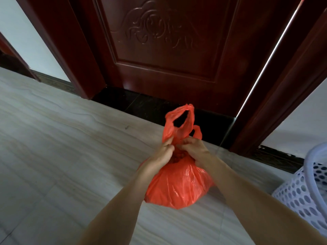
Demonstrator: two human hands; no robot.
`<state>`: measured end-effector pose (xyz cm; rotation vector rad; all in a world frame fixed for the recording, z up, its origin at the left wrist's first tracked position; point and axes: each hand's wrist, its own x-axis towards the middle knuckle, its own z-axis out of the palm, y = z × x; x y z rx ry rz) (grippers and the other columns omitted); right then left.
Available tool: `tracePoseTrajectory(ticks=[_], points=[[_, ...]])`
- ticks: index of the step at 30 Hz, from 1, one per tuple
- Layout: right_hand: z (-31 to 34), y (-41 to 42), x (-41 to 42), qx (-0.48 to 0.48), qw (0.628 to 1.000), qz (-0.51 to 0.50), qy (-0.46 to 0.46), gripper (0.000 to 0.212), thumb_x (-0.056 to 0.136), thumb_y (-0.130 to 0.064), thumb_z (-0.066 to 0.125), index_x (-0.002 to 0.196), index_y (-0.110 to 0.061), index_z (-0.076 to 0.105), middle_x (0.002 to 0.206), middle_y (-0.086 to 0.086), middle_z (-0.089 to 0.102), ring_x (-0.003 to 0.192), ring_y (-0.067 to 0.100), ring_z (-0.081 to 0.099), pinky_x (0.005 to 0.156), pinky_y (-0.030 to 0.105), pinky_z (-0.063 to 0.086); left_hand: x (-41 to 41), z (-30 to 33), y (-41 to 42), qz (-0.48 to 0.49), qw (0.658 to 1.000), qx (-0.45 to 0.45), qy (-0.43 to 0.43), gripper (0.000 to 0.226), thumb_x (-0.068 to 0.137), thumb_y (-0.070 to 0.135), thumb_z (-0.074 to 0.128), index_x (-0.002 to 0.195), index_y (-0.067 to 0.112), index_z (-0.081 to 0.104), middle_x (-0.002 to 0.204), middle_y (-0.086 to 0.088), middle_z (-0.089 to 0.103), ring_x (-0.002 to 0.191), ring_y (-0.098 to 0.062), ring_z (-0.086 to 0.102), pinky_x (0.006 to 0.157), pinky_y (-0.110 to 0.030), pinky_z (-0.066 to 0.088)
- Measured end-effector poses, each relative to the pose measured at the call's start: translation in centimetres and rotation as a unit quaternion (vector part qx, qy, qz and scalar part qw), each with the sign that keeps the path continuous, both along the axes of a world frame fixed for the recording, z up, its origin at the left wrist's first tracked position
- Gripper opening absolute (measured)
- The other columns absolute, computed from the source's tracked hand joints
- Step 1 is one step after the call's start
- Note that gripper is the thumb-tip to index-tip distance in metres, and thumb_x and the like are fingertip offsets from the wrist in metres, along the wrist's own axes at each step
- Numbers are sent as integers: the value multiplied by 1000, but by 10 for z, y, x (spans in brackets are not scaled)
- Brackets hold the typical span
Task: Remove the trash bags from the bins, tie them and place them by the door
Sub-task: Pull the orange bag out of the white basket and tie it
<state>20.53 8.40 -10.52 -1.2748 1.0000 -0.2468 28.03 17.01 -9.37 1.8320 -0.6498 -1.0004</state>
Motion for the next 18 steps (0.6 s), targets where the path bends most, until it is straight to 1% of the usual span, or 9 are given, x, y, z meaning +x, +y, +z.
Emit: tracePoseTrajectory(ticks=[1, 2, 3, 5, 8, 12, 14, 16, 18], points=[[2, 0, -3, 1, 1000, 20, -12, 7, 80, 2, 64, 82, -4, 61, 71, 9, 59, 63, 17, 56, 64, 27, 49, 0, 1, -1, 5, 999, 20, 30, 29, 86, -5, 37, 94, 6, 63, 86, -3, 63, 63, 3, 61, 57, -14, 47], [4, 0, -6, 4, 999, 40, -28, 11, 81, 0, 64, 91, -2, 62, 75, 9, 61, 66, 17, 58, 66, 27, 50, 1, 1, -2, 3, 998, 37, 50, 22, 81, -1, 44, 75, 11, 61, 68, -2, 63, 51, -3, 58, 51, -20, 44], [5, -2, -8, 10, 998, 54, -43, 19, 82, 0, 63, 100, -2, 61, 78, 9, 61, 68, 17, 59, 67, 27, 51, 4, 1, -2, -7, 998, 52, 46, 16, 73, 3, 50, 65, 13, 59, 58, -1, 61, 48, -8, 55, 50, -21, 41], [7, -3, -11, -7, 997, 58, -59, 31, 82, 3, 61, 110, -9, 55, 83, 7, 60, 69, 15, 58, 63, 21, 51, 9, 2, -1, -52, 994, 95, -8, 10, 66, 8, 57, 71, 14, 62, 66, -4, 64, 63, -16, 59, 60, -27, 45], [8, -2, -11, -66, 994, 59, -66, 29, 86, 5, 54, 112, -9, 54, 89, 8, 59, 64, 13, 53, 57, 19, 47, 14, 4, 0, -128, 979, 143, -74, 25, 71, 8, 60, 95, 14, 64, 91, -11, 67, 82, -22, 65, 73, -33, 50], [13, -1, -8, -162, 981, 104, -14, 24, 93, -2, 46, 113, -3, 61, 84, 5, 60, 59, 9, 50, 54, 10, 45, 17, 5, 3, -84, 989, 101, -67, 16, 70, 8, 59, 83, 16, 64, 82, -8, 67, 76, -21, 63, 74, -34, 48], [16, -2, -5, -214, 969, 123, 7, 25, 95, -4, 44, 112, -4, 62, 88, 1, 59, 66, 7, 53, 62, 11, 46, 16, 6, 5, -62, 990, 83, -93, 13, 76, 5, 55, 82, 15, 63, 74, -3, 63, 71, -17, 59, 68, -29, 45], [15, -2, -4, -254, 957, 137, 19, 26, 95, -6, 42, 111, -6, 63, 99, 2, 59, 83, 11, 57, 80, 22, 49, 13, 8, 5, -50, 990, 61, -117, 14, 81, 5, 51, 86, 14, 61, 70, 3, 58, 70, -14, 56, 61, -25, 41], [13, -1, -5, -271, 951, 146, 32, 27, 96, -7, 41, 111, -6, 63, 103, 2, 60, 97, 15, 58, 90, 30, 48, 11, 7, 4, -24, 995, 37, -90, 19, 83, 4, 50, 98, 14, 56, 71, 3, 55, 68, -12, 54, 56, -19, 41]])
